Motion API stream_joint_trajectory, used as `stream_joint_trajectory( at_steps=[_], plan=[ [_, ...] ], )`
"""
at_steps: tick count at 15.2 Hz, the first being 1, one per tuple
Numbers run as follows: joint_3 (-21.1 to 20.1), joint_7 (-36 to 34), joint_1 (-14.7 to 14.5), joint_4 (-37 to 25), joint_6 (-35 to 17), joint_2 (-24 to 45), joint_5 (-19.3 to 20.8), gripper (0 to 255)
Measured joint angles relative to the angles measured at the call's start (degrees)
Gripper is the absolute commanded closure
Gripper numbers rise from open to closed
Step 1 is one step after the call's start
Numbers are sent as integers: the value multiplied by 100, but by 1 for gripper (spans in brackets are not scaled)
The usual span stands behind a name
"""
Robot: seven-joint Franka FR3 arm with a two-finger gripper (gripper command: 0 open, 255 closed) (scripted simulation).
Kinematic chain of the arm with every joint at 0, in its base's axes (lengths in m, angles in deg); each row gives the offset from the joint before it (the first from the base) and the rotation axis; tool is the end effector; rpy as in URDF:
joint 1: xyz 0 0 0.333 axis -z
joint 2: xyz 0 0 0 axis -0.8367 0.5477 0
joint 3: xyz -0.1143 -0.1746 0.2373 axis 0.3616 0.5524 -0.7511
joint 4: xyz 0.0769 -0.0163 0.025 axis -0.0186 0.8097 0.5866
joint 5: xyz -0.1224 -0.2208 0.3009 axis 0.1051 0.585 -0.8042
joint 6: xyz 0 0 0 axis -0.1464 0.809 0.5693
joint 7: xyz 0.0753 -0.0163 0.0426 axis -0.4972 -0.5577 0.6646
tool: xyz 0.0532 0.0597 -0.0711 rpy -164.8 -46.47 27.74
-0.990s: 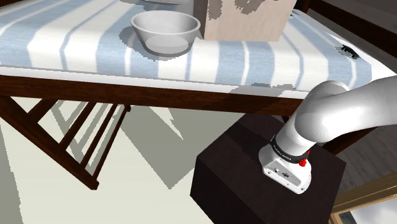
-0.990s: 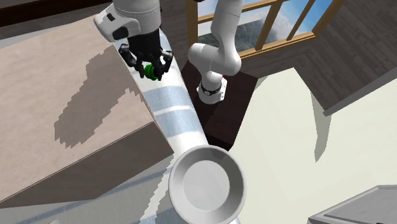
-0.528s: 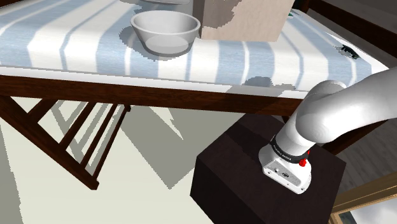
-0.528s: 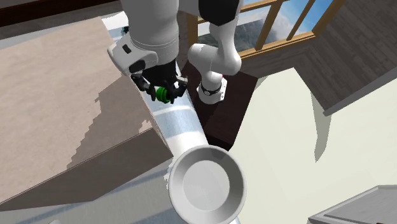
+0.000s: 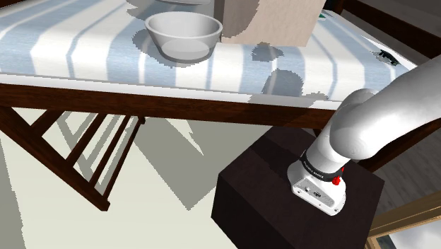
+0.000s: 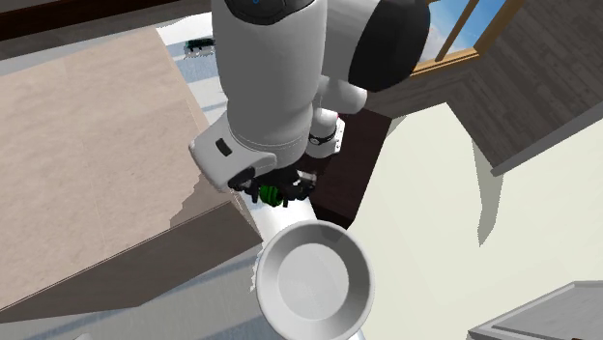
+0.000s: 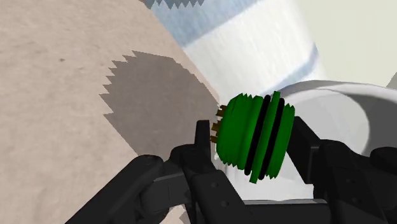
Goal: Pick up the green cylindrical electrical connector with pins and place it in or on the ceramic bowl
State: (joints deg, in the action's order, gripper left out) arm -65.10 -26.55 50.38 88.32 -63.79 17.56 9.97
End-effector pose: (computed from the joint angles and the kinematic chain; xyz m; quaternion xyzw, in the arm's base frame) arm 0.4088 0.0637 0.7115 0.9854 0.1519 0.0706 0.0311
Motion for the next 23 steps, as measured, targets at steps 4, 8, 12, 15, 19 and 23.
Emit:
stream_joint_trajectory(
  at_steps=[4,8,12,15,19,23],
  plan=[
    [-333,-440,-110,-736,54,712,-7,255],
    [-615,-844,-228,-1422,41,1436,75,255],
    [-851,-1214,-376,-2104,79,2121,212,255],
    [-853,-1241,-378,-1821,-152,2069,201,255],
    [-846,-1259,-375,-1378,-484,1955,179,255],
    [-844,-1284,-378,-939,-819,1851,161,255]
  ],
)
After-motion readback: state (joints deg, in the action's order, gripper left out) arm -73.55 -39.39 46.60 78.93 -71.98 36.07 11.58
